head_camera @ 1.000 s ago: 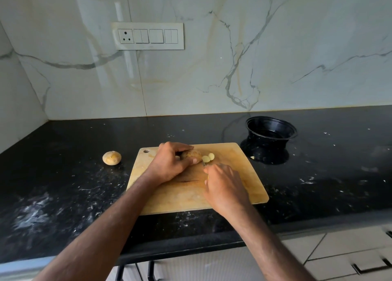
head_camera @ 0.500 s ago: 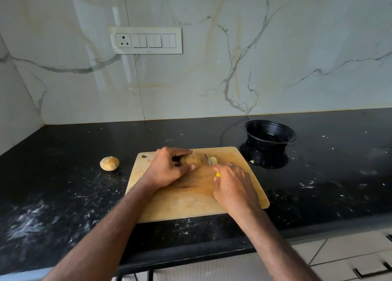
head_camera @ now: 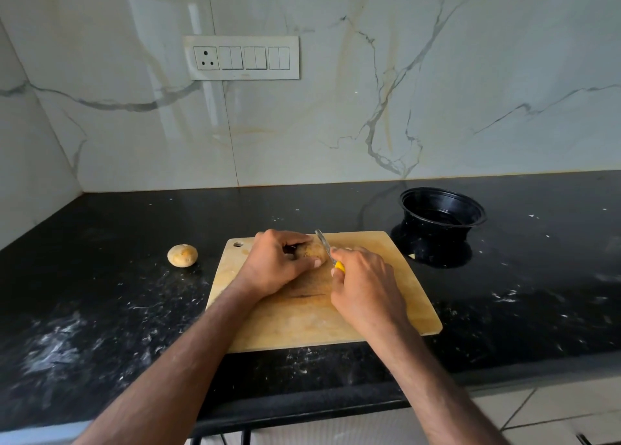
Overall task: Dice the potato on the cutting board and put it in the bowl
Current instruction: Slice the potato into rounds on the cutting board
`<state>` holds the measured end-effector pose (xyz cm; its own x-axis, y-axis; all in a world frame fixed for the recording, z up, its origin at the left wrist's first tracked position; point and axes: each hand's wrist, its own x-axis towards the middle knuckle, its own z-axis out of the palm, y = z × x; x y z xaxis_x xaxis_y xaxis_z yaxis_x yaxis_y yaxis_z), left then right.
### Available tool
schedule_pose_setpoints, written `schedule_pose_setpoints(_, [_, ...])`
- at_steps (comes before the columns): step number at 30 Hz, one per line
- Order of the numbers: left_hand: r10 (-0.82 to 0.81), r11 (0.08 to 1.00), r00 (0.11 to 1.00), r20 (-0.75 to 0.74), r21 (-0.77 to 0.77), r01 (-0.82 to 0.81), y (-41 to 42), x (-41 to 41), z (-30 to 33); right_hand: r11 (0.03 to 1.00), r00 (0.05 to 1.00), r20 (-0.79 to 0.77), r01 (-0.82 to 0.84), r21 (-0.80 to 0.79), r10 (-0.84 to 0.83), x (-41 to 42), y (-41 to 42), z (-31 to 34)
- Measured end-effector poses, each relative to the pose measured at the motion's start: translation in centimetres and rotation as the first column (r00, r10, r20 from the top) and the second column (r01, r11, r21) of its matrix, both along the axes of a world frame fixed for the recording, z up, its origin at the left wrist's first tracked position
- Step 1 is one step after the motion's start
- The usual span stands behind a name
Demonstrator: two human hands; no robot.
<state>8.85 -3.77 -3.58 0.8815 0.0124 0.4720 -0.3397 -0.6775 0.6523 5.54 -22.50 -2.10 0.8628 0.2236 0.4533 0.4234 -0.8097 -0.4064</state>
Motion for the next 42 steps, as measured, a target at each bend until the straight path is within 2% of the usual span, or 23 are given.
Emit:
schedule_pose_setpoints(16, [-0.043, 0.999, 0.999, 0.025, 0.027, 0.042, -0.2, -0.4, 0.3, 1.0, 0.996, -0.088, 0.002, 0.008, -0.002, 1.6, 1.0, 1.4])
schedule_pose_setpoints(30, [0.007, 0.998, 1.0, 0.022, 0.069, -0.008, -0.7, -0.6, 0.5, 1.0, 0.986, -0.165, 0.015, 0.021, -0.011, 1.1, 1.5, 1.1])
schedule_pose_setpoints(38, [0.043, 0.996, 0.999, -0.012, 0.082, -0.042, -0.5, -0.4, 0.2, 0.994, 0.963, -0.268, -0.002, -0.109, -0.027, -0.6, 1.1, 1.0])
schedule_pose_setpoints(42, [0.066, 0.996, 0.997, -0.042, 0.062, -0.064, -0.3, -0.1, 0.1, 0.988, 0.962, -0.27, -0.014, -0.156, -0.029, -1.9, 0.7, 0.5])
